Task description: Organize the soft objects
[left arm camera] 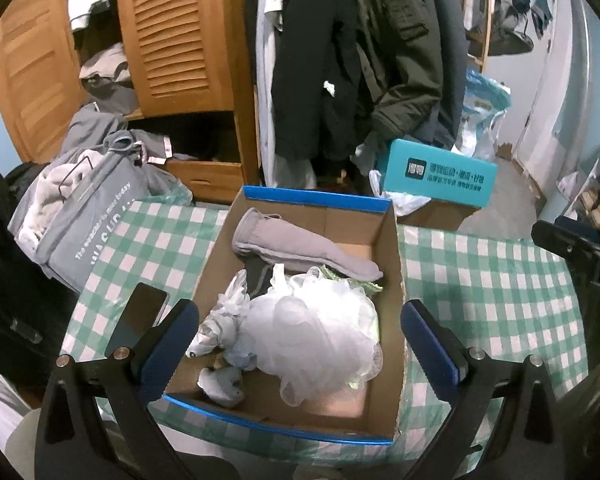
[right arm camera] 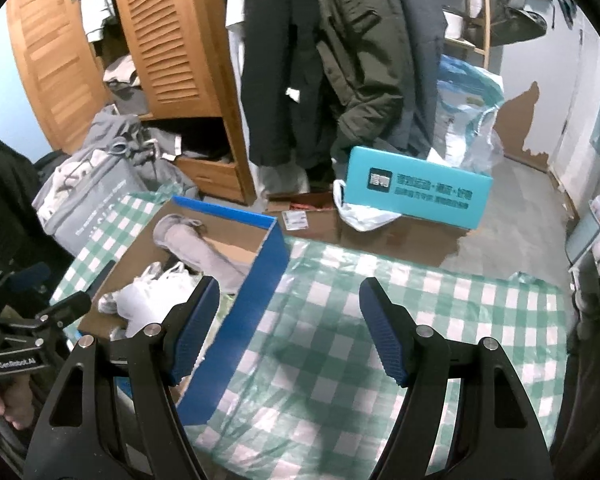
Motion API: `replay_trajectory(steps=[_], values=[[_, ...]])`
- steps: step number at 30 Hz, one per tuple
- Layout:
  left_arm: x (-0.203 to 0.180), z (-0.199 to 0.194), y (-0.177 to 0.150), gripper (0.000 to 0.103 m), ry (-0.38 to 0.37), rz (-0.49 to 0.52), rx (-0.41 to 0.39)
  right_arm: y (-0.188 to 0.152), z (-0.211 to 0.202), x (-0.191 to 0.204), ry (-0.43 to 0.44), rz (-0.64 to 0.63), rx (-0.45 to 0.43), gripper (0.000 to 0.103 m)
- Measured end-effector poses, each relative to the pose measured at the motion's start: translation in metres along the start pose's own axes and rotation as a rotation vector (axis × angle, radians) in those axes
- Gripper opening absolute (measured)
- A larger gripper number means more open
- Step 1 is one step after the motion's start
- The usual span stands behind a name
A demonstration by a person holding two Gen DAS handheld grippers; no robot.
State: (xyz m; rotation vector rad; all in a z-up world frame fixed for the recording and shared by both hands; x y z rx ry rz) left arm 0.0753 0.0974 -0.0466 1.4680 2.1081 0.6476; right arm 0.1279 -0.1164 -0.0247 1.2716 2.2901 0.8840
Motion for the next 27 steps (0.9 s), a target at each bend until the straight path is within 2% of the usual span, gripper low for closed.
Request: replay_trajectory(steps=[6,27], values=[[-0.010,-0.004,0.001,0.102,0.000,0.014,-0.015,-0.007,0.003,-0.007,0.011,0.017,0.013,0.072],[-0.011,-0.001,0.000,0.102,0.002,0.016,-0.004,-0.012,0.003,-0.011,0.008,0.019,0.014,0.072]])
Point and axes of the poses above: each gripper's, at about its wrist camera, not at the fingertips, and z roughly the way its jaws point, x to its left, y to its top, the point moved 10 cm from there along z, roughly the way its jaws point, and after that the axes turned 13 degrees about -z, right-handed, at the moved point
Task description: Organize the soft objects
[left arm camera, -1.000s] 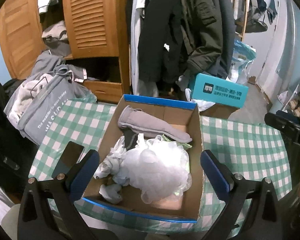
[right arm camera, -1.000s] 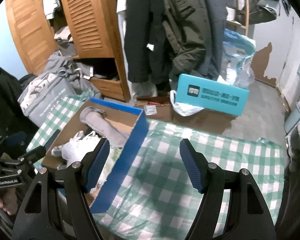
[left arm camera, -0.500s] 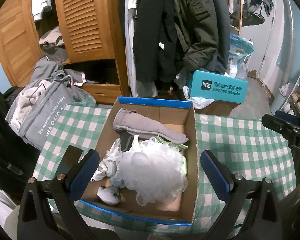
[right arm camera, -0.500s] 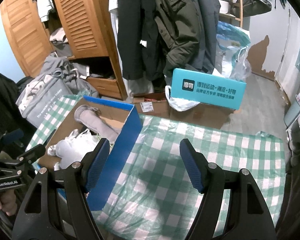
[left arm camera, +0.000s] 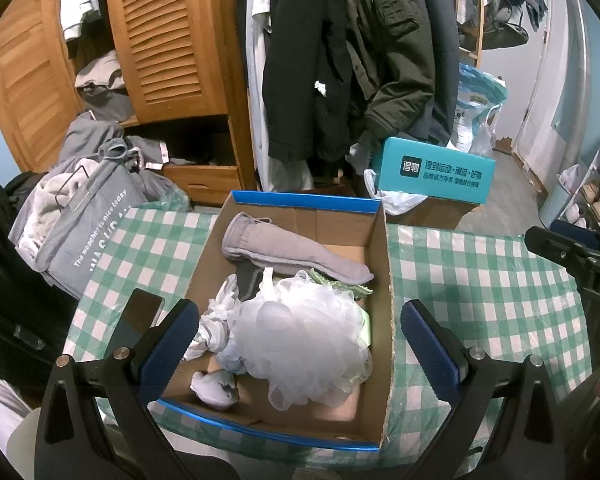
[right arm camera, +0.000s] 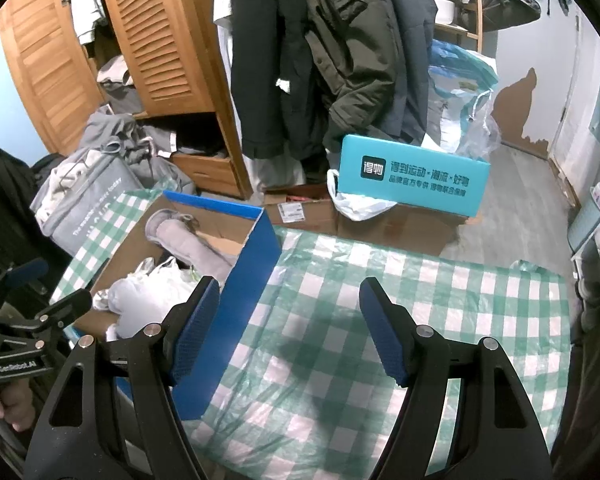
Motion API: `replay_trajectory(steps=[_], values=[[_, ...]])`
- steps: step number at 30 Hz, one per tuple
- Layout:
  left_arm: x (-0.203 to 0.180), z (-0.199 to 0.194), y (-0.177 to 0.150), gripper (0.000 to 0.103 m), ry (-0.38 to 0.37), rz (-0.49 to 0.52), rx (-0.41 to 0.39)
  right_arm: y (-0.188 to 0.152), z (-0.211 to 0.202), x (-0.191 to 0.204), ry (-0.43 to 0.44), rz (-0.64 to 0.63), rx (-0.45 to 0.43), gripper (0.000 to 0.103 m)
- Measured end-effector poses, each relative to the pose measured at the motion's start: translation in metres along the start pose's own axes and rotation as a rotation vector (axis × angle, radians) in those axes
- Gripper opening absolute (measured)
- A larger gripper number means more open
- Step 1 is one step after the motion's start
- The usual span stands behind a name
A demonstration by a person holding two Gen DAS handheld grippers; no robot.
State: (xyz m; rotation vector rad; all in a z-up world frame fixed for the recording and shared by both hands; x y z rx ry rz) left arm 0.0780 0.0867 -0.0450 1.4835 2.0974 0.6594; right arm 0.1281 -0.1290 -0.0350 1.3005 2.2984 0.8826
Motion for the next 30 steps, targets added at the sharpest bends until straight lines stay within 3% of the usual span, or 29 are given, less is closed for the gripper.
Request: replay_trajectory(steps=[30], values=[[-0.0021,0.0002,-0.0005,0.102,0.003,0.000,0.001,-0.0012,-0.0008,-0.0043,-0.001,0.000,0.001,0.072]])
Point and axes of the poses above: each gripper's, at about its wrist camera, not at the fingertips, and z roughly the way its jaws point, x to its left, y to its top, the point moved 10 cm from there along z, roughly the way its jaws point, and after that the axes turned 13 degrees about -z, right-handed, at the moved point
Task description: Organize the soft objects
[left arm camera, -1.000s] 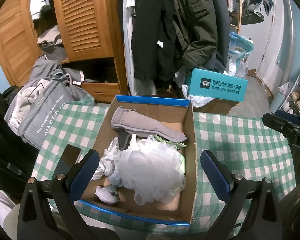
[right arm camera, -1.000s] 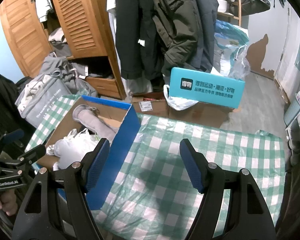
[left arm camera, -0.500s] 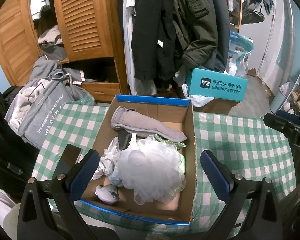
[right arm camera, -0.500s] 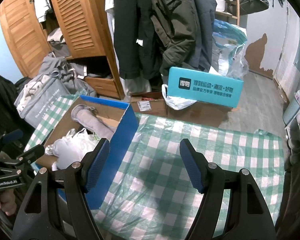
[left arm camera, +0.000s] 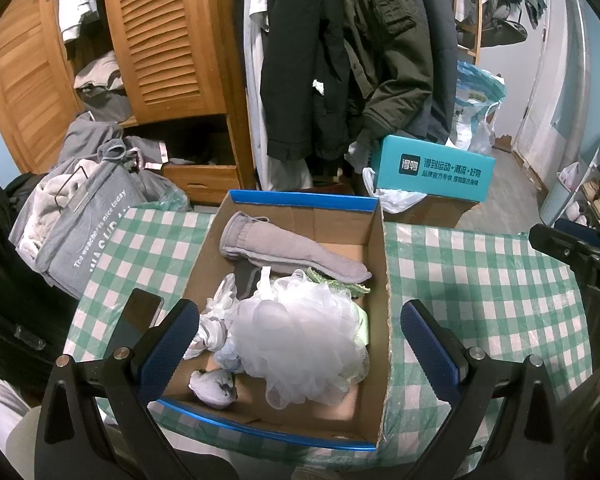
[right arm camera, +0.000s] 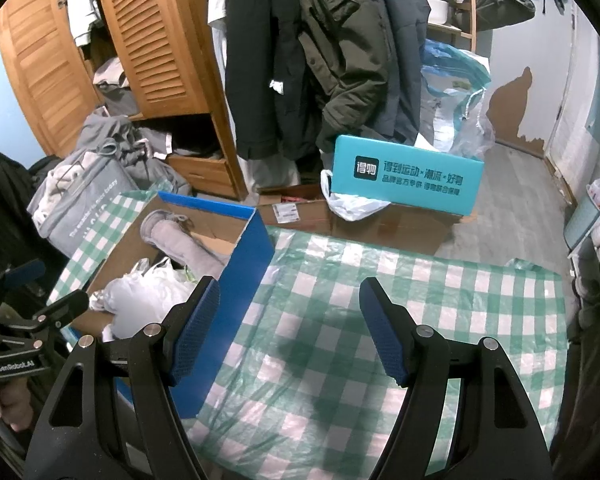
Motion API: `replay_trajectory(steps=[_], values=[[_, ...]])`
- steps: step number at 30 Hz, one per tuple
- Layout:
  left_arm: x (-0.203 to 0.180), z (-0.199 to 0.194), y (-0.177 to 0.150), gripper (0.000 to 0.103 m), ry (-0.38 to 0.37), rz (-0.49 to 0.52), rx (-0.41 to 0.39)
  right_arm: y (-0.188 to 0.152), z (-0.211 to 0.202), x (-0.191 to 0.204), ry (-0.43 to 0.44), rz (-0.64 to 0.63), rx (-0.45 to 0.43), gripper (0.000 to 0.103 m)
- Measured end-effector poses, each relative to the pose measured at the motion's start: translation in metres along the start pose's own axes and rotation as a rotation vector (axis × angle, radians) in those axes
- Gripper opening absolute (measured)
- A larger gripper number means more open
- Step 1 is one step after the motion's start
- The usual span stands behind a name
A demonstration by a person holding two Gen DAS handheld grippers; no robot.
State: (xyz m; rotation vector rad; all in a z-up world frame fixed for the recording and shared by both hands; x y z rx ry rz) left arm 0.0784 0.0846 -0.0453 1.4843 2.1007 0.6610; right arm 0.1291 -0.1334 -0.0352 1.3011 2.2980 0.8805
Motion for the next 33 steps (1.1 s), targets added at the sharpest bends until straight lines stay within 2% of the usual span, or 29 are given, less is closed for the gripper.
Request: replay_trajectory(steps=[33], values=[[-0.0018,-0.0003,-0.0026,0.102,-0.001,0.000,0.008,-0.0031,-0.0002,-0.0068,0.000,0.003,-0.001,0.072]])
Point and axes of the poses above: each gripper's, at about its wrist camera, not at the fingertips, and z roughly the way its jaws point, x to its left, y to its top, the point moved 10 cm from there along z, roughly the way its jaws point, and after that the axes turned 13 degrees about -z, right-handed, at the moved point
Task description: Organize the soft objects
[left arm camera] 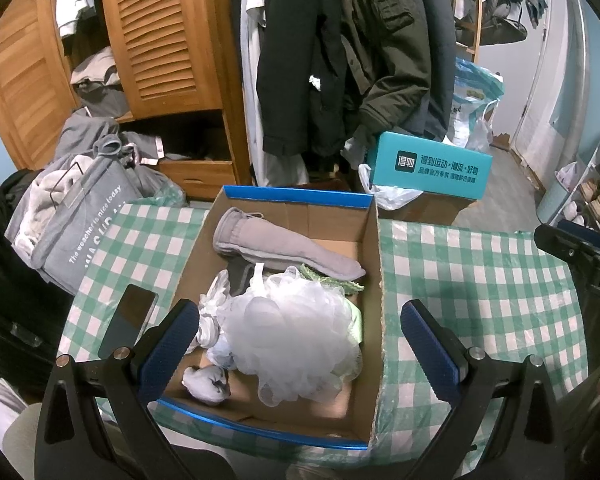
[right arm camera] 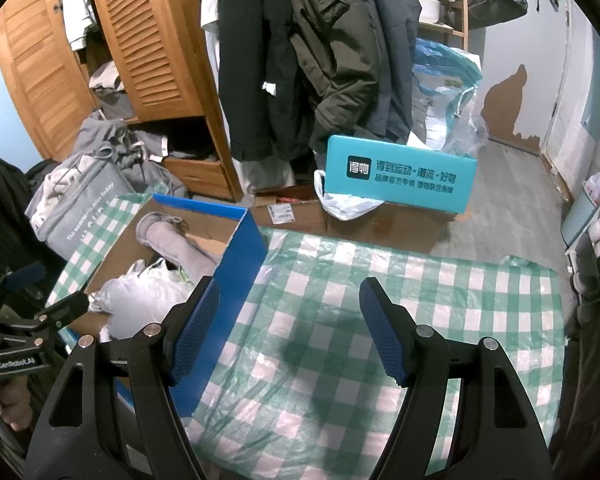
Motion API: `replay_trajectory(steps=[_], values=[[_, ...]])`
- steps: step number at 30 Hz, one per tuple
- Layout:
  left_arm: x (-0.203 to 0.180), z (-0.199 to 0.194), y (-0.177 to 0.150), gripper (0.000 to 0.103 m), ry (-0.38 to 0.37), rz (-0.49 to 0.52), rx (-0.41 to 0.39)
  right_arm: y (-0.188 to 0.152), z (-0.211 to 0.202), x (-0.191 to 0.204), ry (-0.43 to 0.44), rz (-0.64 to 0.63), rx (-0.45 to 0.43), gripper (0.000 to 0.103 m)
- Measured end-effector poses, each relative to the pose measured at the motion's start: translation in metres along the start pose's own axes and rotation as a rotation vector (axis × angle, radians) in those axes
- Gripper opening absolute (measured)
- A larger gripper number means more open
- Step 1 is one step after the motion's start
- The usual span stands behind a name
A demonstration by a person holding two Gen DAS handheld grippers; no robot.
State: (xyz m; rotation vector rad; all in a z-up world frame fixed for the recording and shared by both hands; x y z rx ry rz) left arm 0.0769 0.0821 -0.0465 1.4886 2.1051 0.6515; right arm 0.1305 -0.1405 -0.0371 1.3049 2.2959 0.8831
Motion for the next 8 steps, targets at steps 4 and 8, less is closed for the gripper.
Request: replay_trajectory(steps=[4,8], values=[[0.0000,-0.0001,0.0004,0.102,0.000,0.002,0.000,-0.0008,0.0003,-0.0011,0.000,0.001,0.002,0.072],[-0.0004,-0.0002,-0.0003,0.102,0.001,0.002,0.001,-0.0006,0.0000,-0.0011,0.001,0.000,0.001,0.072]])
Point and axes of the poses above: each gripper's, at about its wrist camera, not at the fingertips, and z roughly the way its jaws point, x to its left, y to its top, the point moved 10 cm from there along z, roughly the way its jaws point, and after that the axes turned 13 degrees about -z, right-handed, at the moved point
